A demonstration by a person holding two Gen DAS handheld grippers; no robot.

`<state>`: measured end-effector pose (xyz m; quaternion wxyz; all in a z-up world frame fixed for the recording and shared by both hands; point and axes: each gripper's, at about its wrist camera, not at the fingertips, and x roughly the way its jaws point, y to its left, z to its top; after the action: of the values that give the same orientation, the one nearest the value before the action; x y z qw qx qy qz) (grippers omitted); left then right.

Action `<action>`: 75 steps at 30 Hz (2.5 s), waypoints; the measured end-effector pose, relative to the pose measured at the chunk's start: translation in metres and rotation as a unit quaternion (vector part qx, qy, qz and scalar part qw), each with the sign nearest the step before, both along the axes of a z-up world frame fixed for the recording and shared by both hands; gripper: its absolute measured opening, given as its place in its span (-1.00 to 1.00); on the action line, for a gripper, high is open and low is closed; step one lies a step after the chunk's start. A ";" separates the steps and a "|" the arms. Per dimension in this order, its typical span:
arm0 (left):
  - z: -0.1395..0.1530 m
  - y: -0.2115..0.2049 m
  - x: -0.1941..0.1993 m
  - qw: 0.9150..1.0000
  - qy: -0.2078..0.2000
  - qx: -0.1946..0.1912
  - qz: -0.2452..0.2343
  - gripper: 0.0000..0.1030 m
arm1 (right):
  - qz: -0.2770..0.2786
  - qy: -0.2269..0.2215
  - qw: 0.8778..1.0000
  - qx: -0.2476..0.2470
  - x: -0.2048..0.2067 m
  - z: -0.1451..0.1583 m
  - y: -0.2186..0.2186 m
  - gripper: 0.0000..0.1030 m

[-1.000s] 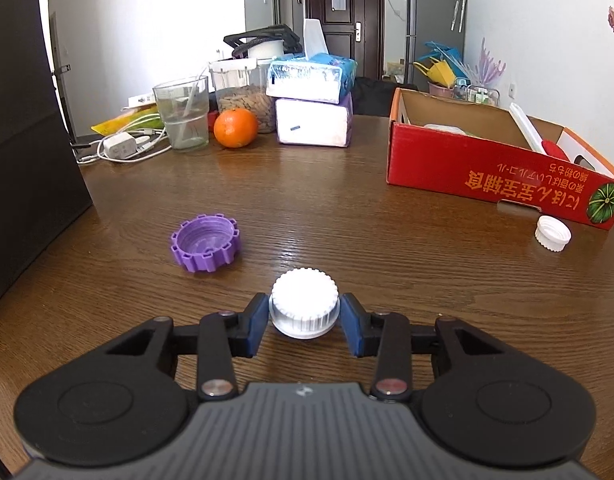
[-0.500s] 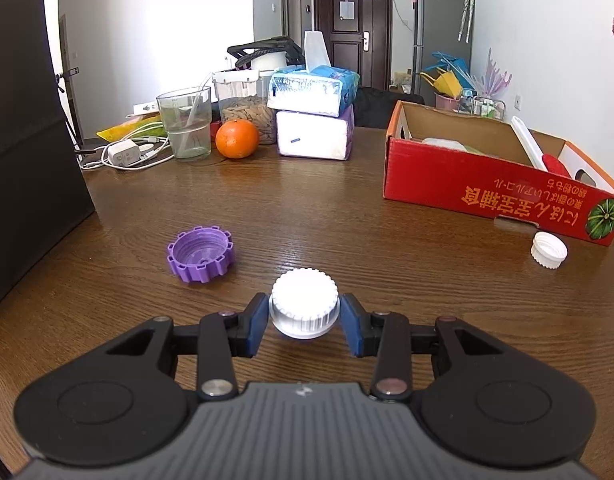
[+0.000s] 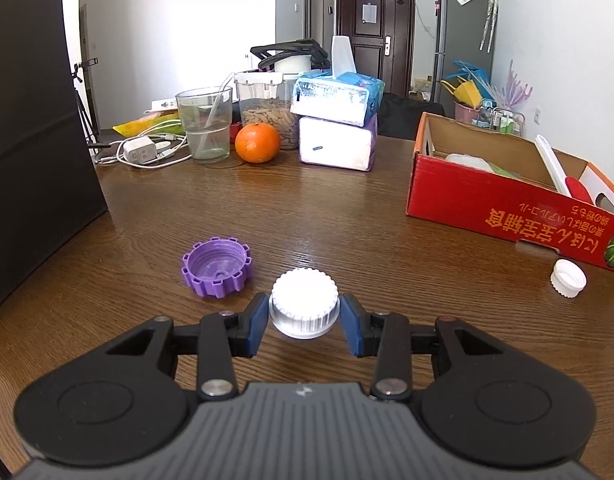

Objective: Organize rigid objects
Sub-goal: 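Grasp the small cream box with the right tool while left holds the white cap, then carry the white cap and cream box over the red cardboard box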

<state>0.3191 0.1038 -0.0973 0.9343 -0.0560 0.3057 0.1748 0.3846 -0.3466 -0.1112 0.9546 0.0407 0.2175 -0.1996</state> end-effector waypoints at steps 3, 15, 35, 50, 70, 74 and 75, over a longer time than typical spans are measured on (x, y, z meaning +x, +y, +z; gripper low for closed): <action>-0.001 0.001 0.001 1.000 0.001 0.001 0.001 -0.22 | -0.008 0.004 1.000 0.008 0.013 -0.001 -0.006 0.98; -0.001 0.006 0.009 1.000 0.004 0.007 0.013 -0.22 | -0.026 0.051 0.998 0.029 0.077 -0.009 -0.024 0.78; 0.000 0.006 0.004 1.000 -0.004 0.006 0.004 -0.22 | -0.012 -0.009 0.999 0.041 0.058 -0.002 -0.021 -0.33; 0.004 0.005 -0.002 1.000 -0.019 0.007 0.003 -0.22 | 0.023 -0.057 0.997 0.045 -0.010 0.014 0.007 -0.33; 0.022 -0.008 -0.022 0.998 -0.059 -0.003 -0.016 -0.22 | 0.140 -0.099 0.985 0.030 -0.098 0.029 0.103 -0.33; 0.028 -0.012 -0.026 0.997 -0.065 -0.013 -0.025 -0.22 | 0.166 -0.101 0.980 0.032 -0.108 0.031 0.125 -0.33; 0.029 -0.014 -0.027 0.997 -0.067 -0.015 -0.027 -0.22 | 0.172 -0.102 0.979 0.033 -0.109 0.031 0.130 -0.33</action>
<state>0.2919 0.0903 -0.0680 0.9562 -0.0729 0.2463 0.1404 0.2751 -0.2163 -0.0802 0.9899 0.0544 0.1294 -0.0197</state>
